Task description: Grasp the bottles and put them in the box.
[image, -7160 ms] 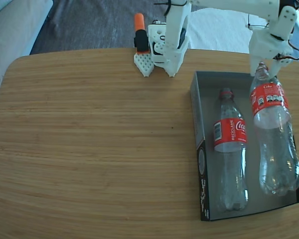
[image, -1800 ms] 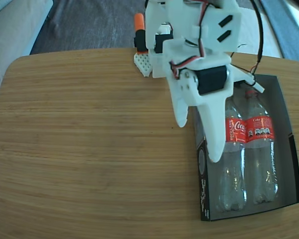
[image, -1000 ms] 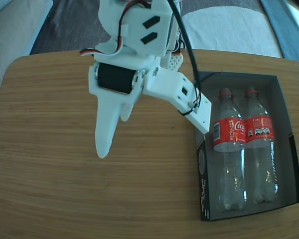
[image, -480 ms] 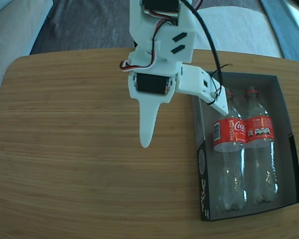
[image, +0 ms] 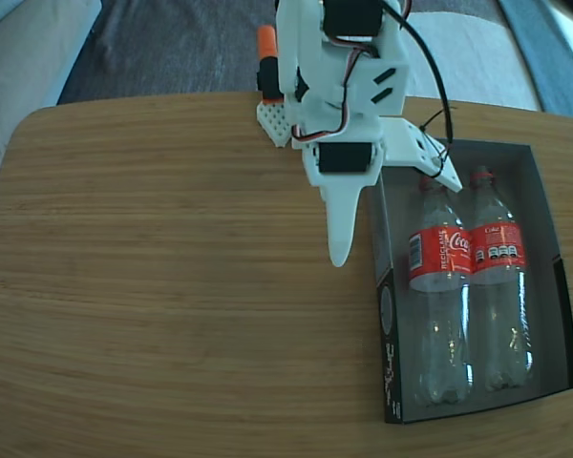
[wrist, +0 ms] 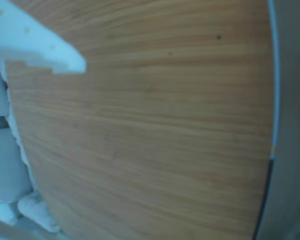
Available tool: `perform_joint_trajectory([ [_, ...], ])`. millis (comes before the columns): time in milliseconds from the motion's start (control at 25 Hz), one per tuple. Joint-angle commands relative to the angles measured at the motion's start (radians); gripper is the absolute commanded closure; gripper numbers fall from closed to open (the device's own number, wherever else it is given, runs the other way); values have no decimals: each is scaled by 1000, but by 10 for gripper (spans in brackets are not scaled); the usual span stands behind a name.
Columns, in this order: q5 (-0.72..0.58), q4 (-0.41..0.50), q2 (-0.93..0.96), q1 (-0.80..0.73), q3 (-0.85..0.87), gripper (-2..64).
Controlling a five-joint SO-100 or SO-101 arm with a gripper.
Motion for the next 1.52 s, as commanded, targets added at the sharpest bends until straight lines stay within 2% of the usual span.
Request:
perform_joint_trajectory([
  [0, -3, -25, 75, 3, 44, 190],
  [280, -2, -115, 238, 78, 209, 190],
  [560, -2, -190, 310, 100, 342, 190],
  [880, -2, -390, 387, 100, 531, 186],
  [1160, -2, -405, 457, 103, 632, 190],
  [1480, -2, -405, 569, 212, 729, 190],
])
